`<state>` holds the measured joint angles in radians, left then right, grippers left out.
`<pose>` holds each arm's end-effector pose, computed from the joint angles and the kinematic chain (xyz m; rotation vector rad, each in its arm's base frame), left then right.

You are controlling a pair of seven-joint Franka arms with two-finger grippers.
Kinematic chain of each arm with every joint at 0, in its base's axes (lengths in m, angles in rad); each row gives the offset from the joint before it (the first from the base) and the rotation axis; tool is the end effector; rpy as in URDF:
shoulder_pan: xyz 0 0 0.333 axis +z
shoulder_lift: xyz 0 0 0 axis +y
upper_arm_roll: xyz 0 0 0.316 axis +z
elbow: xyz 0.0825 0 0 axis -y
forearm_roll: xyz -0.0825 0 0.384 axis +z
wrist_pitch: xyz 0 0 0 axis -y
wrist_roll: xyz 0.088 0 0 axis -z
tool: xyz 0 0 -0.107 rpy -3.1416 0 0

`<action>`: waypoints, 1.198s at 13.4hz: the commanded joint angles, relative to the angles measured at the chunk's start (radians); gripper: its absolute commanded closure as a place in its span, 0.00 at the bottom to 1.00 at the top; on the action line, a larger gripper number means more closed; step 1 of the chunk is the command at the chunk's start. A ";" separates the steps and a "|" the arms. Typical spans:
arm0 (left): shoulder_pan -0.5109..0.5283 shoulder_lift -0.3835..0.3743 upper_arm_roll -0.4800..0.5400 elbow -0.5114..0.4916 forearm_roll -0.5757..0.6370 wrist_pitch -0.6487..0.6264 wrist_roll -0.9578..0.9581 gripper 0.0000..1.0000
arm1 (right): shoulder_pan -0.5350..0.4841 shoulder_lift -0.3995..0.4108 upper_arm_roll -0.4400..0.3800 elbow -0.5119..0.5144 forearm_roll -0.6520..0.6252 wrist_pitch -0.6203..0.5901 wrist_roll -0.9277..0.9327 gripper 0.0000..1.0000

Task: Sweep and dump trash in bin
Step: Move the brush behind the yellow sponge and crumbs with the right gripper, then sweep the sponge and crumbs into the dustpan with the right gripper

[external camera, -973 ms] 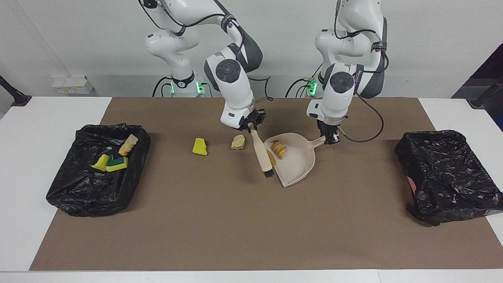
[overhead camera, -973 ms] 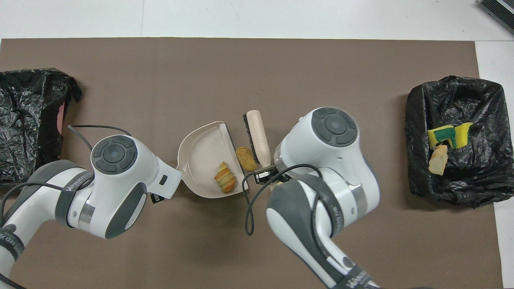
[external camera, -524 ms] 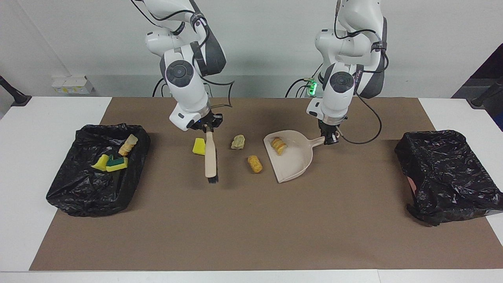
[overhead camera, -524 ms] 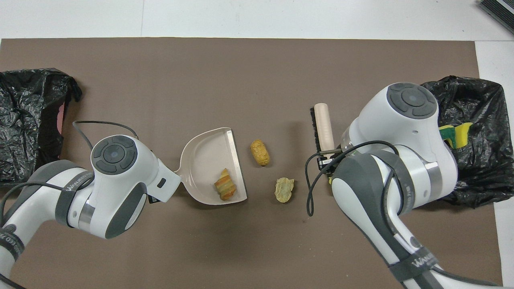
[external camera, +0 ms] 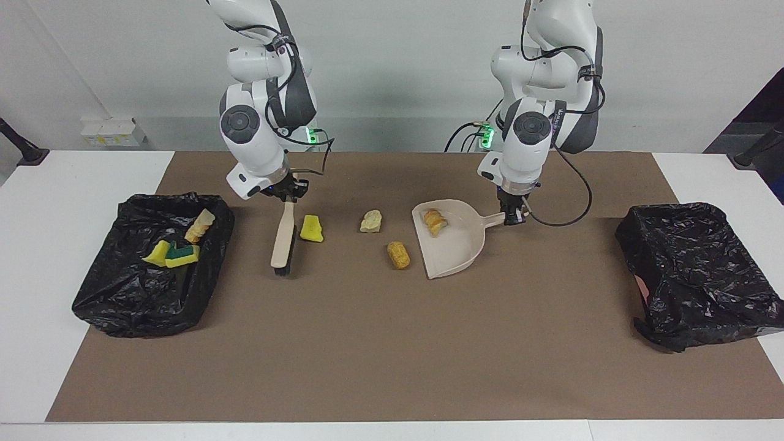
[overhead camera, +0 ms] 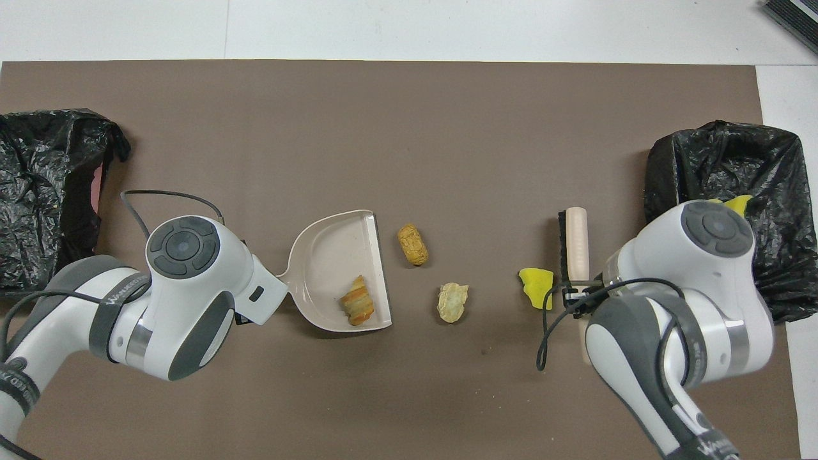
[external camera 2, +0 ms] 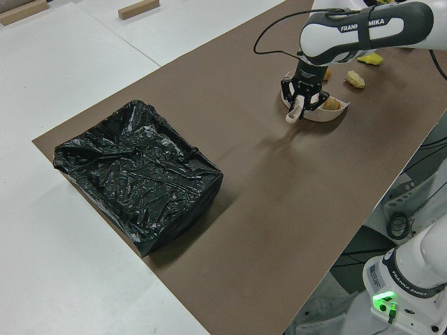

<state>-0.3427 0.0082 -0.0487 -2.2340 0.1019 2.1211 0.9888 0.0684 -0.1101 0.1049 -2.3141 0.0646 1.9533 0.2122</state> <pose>0.4747 -0.1909 0.3574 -2.3244 2.0362 0.2168 0.4567 0.0844 0.3697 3.1104 -0.1131 -0.3990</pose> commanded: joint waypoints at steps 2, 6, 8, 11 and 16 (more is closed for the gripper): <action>-0.016 -0.028 0.010 -0.033 0.012 0.013 -0.042 1.00 | 0.005 -0.140 0.022 -0.237 0.003 0.166 0.050 1.00; -0.016 -0.028 0.010 -0.033 0.010 0.013 -0.045 1.00 | 0.146 -0.079 0.022 -0.219 0.053 0.194 0.255 1.00; -0.016 -0.028 0.010 -0.033 0.010 0.013 -0.055 1.00 | 0.191 -0.040 0.024 -0.168 0.083 0.207 0.340 1.00; -0.016 -0.028 0.010 -0.033 0.010 0.013 -0.064 1.00 | 0.263 -0.004 0.027 -0.114 0.165 0.199 0.369 1.00; -0.016 -0.028 0.010 -0.033 0.010 0.013 -0.065 1.00 | 0.346 0.188 0.044 0.077 0.222 0.216 0.620 1.00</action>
<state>-0.3452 0.0071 -0.0485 -2.2351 0.1019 2.1210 0.9517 0.4007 -0.0343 0.1335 -2.3402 0.2522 2.1572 0.7713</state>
